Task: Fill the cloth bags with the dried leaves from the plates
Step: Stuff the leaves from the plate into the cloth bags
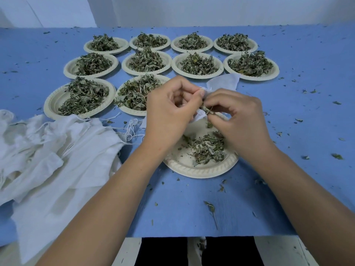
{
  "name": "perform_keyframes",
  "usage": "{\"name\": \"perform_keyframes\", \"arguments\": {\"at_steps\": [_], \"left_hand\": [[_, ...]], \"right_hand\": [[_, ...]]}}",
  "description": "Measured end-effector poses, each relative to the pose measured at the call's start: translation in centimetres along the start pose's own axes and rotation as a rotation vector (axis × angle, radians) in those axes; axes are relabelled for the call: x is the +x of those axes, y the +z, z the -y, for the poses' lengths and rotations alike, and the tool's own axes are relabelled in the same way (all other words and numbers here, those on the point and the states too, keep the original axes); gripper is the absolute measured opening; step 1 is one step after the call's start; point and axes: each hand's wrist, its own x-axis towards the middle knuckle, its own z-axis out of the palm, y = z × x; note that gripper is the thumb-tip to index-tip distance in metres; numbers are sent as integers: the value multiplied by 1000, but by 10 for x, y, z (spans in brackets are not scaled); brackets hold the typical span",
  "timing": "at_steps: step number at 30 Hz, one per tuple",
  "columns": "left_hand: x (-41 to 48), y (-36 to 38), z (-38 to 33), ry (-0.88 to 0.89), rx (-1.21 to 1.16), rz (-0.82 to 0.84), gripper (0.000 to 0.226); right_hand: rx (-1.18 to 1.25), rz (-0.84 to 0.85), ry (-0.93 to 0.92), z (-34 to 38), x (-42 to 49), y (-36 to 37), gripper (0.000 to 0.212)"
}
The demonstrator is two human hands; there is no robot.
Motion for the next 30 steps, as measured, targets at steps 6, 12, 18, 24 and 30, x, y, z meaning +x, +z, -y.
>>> {"name": "perform_keyframes", "arguments": {"at_steps": [6, 12, 18, 24, 30], "left_hand": [[3, -3, 0, -37, -32, -100, 18], [2, -2, -1, -45, -33, -87, 20], [2, -2, -2, -38, -42, -50, 20], [1, -1, -3, -11, -56, -18, 20], [2, -1, -1, -11, -57, -38, 23]], "right_hand": [[82, 67, 1, -1, 3, -10, 25], [206, 28, -48, 6, 3, -10, 16], [203, -94, 0, 7, 0, -4, 12], [43, -144, -19, 5, 1, -6, 9], [-236, 15, -10, 4, 1, -4, 15]]}}
